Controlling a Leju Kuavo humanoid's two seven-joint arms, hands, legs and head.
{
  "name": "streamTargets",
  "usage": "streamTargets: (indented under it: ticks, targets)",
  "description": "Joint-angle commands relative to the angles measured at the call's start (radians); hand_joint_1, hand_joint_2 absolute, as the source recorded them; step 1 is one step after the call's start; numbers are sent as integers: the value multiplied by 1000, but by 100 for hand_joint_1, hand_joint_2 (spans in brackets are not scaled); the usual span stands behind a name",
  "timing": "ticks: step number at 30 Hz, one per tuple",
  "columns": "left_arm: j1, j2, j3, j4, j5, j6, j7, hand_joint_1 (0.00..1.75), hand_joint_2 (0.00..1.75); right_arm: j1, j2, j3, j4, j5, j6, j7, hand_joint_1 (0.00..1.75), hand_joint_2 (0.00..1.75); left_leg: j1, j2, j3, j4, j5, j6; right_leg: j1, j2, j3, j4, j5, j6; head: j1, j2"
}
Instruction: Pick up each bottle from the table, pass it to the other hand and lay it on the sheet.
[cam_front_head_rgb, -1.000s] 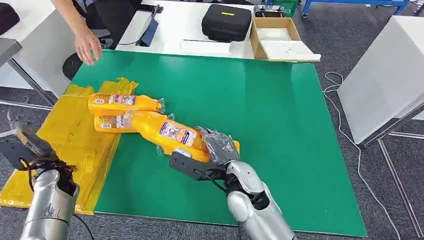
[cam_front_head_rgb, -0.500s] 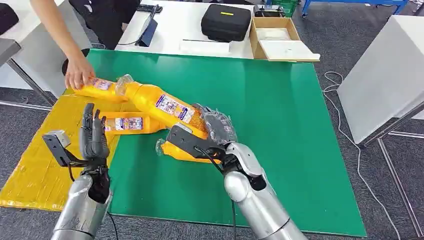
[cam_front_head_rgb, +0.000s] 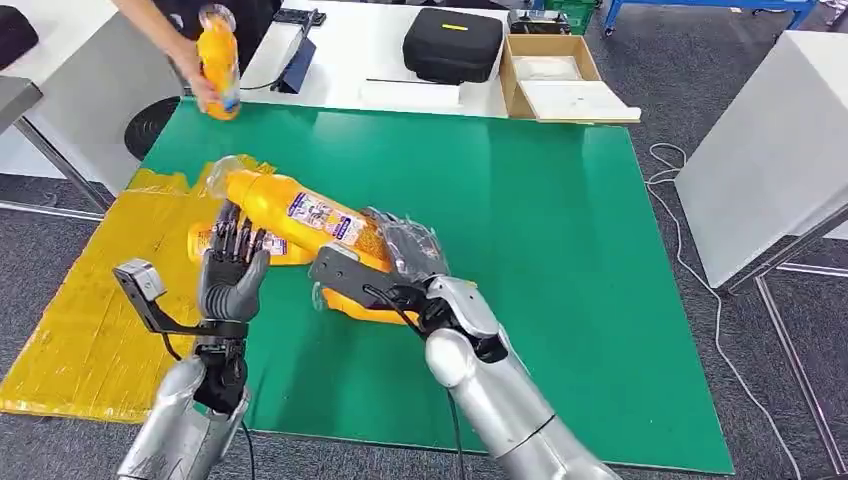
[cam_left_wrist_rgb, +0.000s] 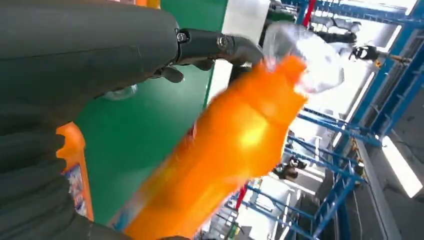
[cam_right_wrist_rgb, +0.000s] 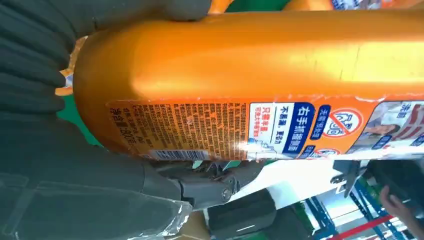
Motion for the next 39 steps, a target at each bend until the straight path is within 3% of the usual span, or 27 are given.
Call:
streamTargets:
  ticks: [1,9,16,39]
  targets:
    - [-46,40,-58,27,30,13,-7,0,175,-66,20,113,129,-9,-7,-26,175,175,1,1,4,0,-1,-3,1,0,3,0,-1,-2,0,0]
    - [-51,44,-11,49,95,-8,5,0,175,-39,50,238,125,2,-6,-28,175,175,2,2,5,0,-3,-4,2,1,4,-1,-2,-3,0,0]
    - [-101,29,0,124,219,-109,88,0,175,-23,54,409,127,-44,-30,17,175,175,3,1,6,0,-3,-5,2,0,6,-1,-3,-3,0,0]
    - [-94,-31,2,22,380,-213,255,0,175,23,54,407,161,-33,-44,35,175,175,3,-3,4,0,-2,-4,2,-4,4,-1,-3,-3,0,0]
